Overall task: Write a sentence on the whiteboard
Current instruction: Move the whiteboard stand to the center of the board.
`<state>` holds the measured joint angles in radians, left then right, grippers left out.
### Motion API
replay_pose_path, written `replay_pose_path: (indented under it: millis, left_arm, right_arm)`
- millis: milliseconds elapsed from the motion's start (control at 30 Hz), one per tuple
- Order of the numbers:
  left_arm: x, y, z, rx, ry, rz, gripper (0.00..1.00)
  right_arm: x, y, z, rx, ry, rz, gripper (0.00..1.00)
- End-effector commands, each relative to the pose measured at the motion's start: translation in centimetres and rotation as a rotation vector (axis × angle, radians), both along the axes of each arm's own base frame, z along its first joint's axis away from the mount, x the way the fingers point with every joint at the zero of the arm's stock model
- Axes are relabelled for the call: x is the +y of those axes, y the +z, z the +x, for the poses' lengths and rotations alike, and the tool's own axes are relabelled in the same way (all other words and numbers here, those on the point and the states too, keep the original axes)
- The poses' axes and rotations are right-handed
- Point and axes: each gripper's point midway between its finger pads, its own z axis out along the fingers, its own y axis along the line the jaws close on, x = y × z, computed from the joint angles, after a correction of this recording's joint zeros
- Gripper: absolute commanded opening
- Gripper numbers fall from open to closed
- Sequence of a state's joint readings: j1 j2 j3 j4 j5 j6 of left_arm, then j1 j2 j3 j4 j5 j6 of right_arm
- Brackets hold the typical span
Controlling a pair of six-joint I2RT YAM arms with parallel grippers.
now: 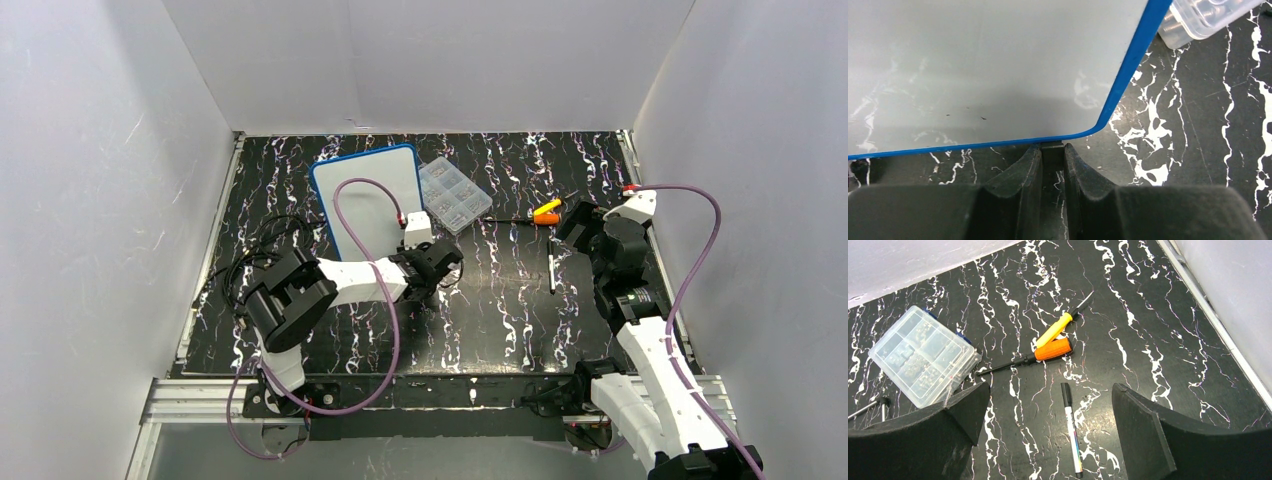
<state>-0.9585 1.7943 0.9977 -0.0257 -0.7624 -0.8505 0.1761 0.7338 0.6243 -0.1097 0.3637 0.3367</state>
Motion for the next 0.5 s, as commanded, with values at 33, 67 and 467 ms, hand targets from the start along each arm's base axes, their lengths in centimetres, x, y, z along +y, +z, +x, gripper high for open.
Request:
replay_pose_path:
  millis: [33, 67, 467]
  left_arm:
    - [-2.3, 1.9, 0.7, -0.054, 0.010, -0.053, 0.00]
    - [-2.6, 1.8, 0.6, -0.052, 0.005, -0.055, 0.00]
    - [-3.4, 2.9, -0.5, -0.053, -0.055, -0.073, 0.26]
  right_arm:
    - [-0.2, 1.3, 0.2, -0.049, -0.005, -0.005, 1.00]
    - [-0.2, 1.4, 0.2, -0.049, -0.004, -0.004, 1.00]
    - [-0.1, 1.5, 0.2, -0.050, 0.001, -0.004, 1.00]
